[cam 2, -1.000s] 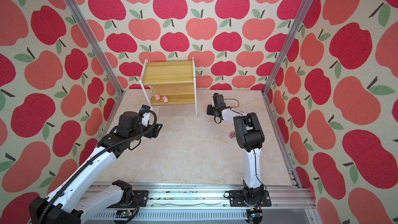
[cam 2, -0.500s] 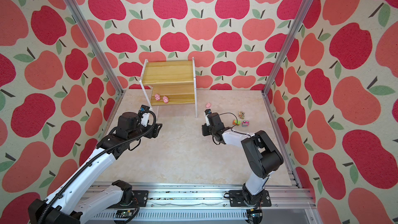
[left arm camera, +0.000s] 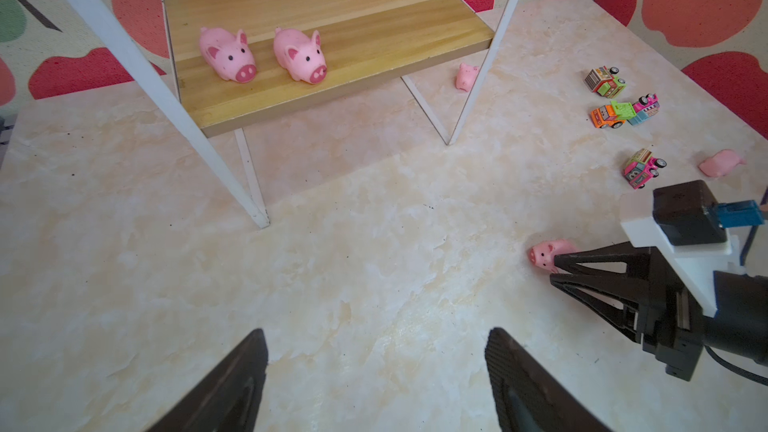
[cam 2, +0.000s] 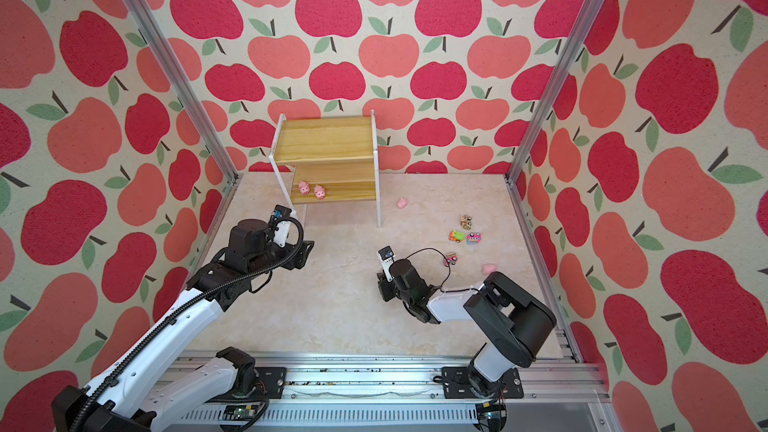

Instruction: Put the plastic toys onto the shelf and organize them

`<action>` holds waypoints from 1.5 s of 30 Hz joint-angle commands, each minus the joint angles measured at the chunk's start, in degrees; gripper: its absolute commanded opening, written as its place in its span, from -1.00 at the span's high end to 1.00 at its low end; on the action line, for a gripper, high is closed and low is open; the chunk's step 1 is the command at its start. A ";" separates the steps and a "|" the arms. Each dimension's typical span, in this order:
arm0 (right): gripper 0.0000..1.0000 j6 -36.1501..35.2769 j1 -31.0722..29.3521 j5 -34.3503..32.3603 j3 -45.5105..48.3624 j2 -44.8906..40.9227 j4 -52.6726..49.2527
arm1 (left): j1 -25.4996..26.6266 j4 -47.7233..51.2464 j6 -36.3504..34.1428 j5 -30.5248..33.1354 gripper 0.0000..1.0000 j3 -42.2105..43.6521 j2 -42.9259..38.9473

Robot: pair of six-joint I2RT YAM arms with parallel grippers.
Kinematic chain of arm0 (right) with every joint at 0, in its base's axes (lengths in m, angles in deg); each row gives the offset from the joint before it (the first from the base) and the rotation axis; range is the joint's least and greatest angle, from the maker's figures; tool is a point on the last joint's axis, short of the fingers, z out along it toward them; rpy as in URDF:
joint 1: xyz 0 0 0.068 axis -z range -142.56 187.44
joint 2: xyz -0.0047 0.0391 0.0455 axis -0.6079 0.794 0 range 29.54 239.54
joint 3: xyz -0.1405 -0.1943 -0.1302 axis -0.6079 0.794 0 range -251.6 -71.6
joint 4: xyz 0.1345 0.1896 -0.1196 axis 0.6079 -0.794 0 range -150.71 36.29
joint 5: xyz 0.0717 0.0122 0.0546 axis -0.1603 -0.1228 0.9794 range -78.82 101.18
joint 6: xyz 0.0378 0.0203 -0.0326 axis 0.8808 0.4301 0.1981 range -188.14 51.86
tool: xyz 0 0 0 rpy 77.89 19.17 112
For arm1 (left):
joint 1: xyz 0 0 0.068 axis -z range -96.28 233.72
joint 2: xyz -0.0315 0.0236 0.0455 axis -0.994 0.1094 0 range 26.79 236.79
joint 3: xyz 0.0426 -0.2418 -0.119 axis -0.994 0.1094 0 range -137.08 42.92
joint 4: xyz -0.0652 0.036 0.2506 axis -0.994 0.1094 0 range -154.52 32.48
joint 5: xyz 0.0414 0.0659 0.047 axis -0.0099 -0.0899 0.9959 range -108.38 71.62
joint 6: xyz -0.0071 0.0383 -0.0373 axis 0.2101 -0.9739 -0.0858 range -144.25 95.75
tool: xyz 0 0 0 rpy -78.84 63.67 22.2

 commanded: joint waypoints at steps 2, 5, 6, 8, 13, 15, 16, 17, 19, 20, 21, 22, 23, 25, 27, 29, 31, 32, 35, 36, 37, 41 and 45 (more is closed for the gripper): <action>0.29 0.25 -0.52 -5.62 2.34 -9.10 -4.88 | 0.16 -1.05 -1.21 1.14 -0.70 0.54 -0.70; 0.05 -0.06 -0.52 -7.55 2.03 -16.33 -12.06 | 0.20 -1.09 -1.17 1.35 -0.71 0.63 -0.90; -0.02 0.16 -0.52 -8.08 1.53 -18.21 -14.21 | 0.24 -1.11 -1.25 1.44 -0.71 0.67 -1.00; -0.09 1.20 -0.36 -9.18 -0.30 -21.22 -19.94 | 0.42 -1.06 -1.34 1.90 -0.72 0.83 -0.95; -0.10 10.44 -0.17 -8.81 -3.52 -19.04 -29.06 | 0.51 -1.03 -1.34 2.10 -0.73 0.87 -0.67; -0.08 13.53 -0.10 -8.22 -3.60 -16.37 -28.96 | 0.51 -1.14 -1.36 2.04 -0.73 0.85 -0.57; -0.08 14.40 -0.08 -8.03 -3.55 -15.10 -28.48 | 0.51 -1.17 -1.34 2.01 -0.73 0.85 -0.57; -0.08 15.10 -0.02 -8.02 -3.71 -13.84 -28.14 | 0.51 -1.12 -1.34 1.96 -0.74 0.87 -0.54; -0.06 16.52 0.42 -7.69 -4.18 -11.72 -28.50 | 0.60 -1.19 -1.26 1.72 -0.75 0.86 -0.57; -0.05 17.64 0.70 -7.31 -4.41 -10.75 -28.96 | 0.68 -1.26 -1.28 1.57 -0.75 0.94 -0.65; -0.05 18.20 0.92 -6.87 -4.42 -10.04 -28.95 | 0.85 -1.40 -1.26 1.45 -0.75 0.94 -0.80; -0.04 18.60 1.04 -6.64 -4.42 -9.13 -28.72 | 0.95 -1.58 -1.26 1.22 -0.75 1.07 -1.10; -0.04 18.84 1.14 -6.53 -4.46 -8.19 -28.36 | 1.10 -1.79 -1.34 0.80 -0.75 1.20 -1.28; -0.03 19.07 1.72 -6.22 -4.73 -6.19 -27.81 | 1.51 -1.90 -1.34 -0.32 -0.76 1.20 -1.40; -0.02 19.28 2.73 -5.62 -5.20 -3.96 -27.50 | 2.12 -2.24 -1.51 -1.68 -0.77 1.50 -1.79; -0.01 19.49 4.13 -4.90 -5.21 -2.11 -26.62 | 3.21 -2.60 -2.00 -2.82 -0.78 1.81 -2.25; -0.01 19.46 5.06 -5.08 -5.03 -1.06 -25.47 | 4.21 -2.91 -2.58 -3.90 -0.79 2.16 -2.65; -0.01 19.31 5.62 -5.18 -5.18 -0.50 -25.25 | 4.66 -2.95 -2.85 -4.72 -0.79 2.25 -2.73; -0.01 18.29 7.06 -4.94 -6.11 1.24 -24.03 | 5.17 -3.00 -3.19 -7.54 -0.81 2.35 -2.86; -0.01 17.96 7.44 -4.92 -6.55 1.99 -23.44 | 5.25 -3.19 -3.19 -8.23 -0.81 2.35 -2.99; -0.01 17.55 7.88 -4.83 -7.30 3.00 -22.93 | 5.22 -3.21 -3.20 -8.53 -0.82 2.43 -3.15; -0.01 15.98 9.95 -4.19 -11.17 8.09 -22.14 | 5.34 -3.30 -3.19 -8.53 -0.82 2.55 -3.40; -0.02 15.27 11.38 -2.00 -13.70 11.89 -19.15 | 5.34 -3.41 -2.94 -8.79 -0.82 2.53 -2.98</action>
